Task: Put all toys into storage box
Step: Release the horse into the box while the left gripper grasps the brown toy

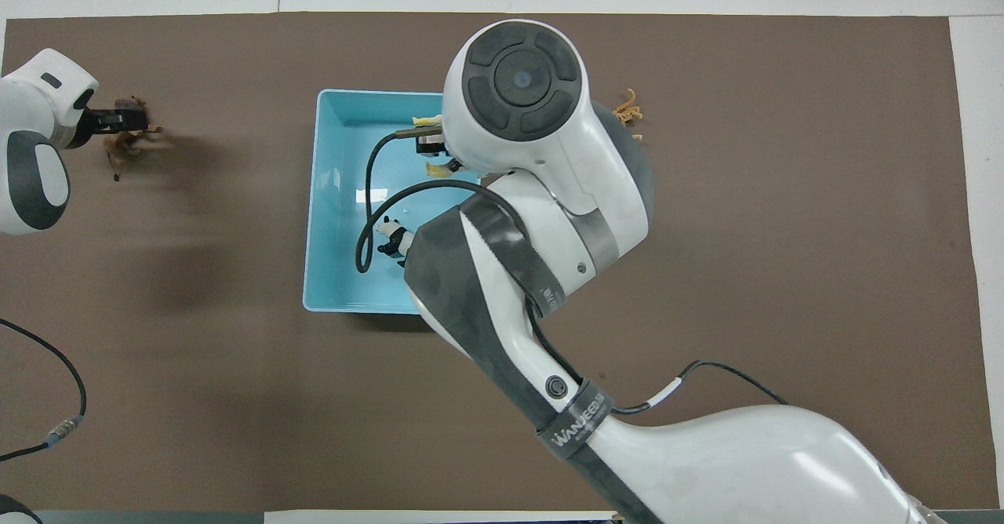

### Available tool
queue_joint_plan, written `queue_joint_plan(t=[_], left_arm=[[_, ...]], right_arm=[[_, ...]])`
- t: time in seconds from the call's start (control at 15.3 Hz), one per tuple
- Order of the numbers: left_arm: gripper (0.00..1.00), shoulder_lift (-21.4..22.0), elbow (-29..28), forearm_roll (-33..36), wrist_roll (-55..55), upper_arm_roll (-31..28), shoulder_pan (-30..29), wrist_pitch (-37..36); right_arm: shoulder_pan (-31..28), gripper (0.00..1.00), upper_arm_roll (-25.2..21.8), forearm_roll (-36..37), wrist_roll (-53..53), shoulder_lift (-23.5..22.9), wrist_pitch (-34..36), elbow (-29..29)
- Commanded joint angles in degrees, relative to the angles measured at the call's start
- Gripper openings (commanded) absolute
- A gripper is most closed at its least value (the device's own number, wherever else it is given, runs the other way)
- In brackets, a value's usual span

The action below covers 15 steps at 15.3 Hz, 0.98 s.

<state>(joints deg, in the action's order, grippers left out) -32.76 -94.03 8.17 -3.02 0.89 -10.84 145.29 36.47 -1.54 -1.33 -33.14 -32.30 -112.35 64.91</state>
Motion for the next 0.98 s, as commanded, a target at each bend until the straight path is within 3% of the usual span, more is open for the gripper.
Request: queue_joint_plan(t=[0.0,0.2,0.33,0.39,0.72,0.92], left_arm=[[1.0,-0.6,1.3,0.6,0.3,0.3,0.4,0.3],[1.0,-1.3,1.2,0.9,0.3,0.2,0.6,2.3],[1.0,-1.5,1.1,1.3,0.2,0.2,0.0,3.3],[1.0,-1.9,1.2,1.4,0.3,0.2,0.0,3.4],[1.0,-3.8,1.5,3.2,0.1,0.2,0.6,3.6],[1.0,-4.6,2.8,4.4,0.0,0.2,0.6,3.9]], right_arm=[[3.5,0.0,-0.7,-1.1,-2.4,-5.5,-6.0,-2.2],[6.5,0.0,-0.5,1.0,-3.3,-9.3,-11.0,-1.2],[6.6,0.0,-0.4,0.9,-7.1,-9.5,-13.7,1.3],[6.6,0.99,-0.4,0.5,-7.8,-9.3,-13.6,1.8],[6.9,1.0,-1.3,1.3,-14.0,-8.9,-5.2,-1.0],[4.0,1.0,-5.0,1.4,-12.9,-5.7,-0.9,-1.3]])
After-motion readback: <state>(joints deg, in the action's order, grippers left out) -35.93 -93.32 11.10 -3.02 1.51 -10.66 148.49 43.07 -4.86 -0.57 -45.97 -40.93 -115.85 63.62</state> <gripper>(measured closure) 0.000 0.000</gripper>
